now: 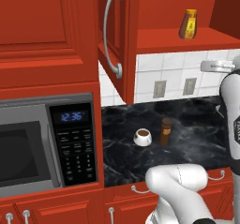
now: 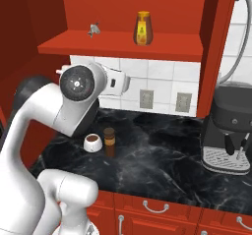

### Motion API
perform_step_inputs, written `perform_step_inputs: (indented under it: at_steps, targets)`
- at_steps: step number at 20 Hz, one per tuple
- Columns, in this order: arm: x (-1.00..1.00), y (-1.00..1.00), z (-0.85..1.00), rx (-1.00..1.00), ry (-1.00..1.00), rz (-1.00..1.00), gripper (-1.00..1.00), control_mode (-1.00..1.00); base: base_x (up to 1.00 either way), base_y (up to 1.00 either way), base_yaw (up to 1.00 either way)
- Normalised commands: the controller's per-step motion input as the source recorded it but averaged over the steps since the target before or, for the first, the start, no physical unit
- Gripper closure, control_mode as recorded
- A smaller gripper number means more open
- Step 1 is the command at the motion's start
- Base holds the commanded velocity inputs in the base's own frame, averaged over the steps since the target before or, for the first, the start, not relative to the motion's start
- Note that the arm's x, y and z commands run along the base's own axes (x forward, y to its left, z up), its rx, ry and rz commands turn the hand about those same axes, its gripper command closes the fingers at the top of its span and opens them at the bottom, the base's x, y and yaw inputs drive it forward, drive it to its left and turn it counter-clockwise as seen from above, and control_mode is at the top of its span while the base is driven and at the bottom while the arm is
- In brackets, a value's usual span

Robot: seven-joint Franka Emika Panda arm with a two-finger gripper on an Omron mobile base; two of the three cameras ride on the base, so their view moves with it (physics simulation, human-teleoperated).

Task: Pick the cinnamon and honey bottle from the cabinet and place them next to the mug.

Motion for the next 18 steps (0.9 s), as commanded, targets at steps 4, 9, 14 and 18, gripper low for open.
perform_step_inputs:
  at_steps: [4,9,14,18]
  targets:
    - [-0.40,-0.07,0.57,0.00,0.00,0.00,-1.00,-1.00,0.00,0.00,0.00]
    - [-0.03,0.05,0.40,-0.08,0.02,-0.01,-1.00,-1.00,0.00,0.00,0.00]
    - [0.65,0.02,0.14,-0.24,0.05,-0.13,-1.00,-1.00,0.00,0.00,0.00]
    - [0.42,0.00,0.34,-0.07,0.02,-0.13,-1.00,-1.00,0.00,0.00,0.00]
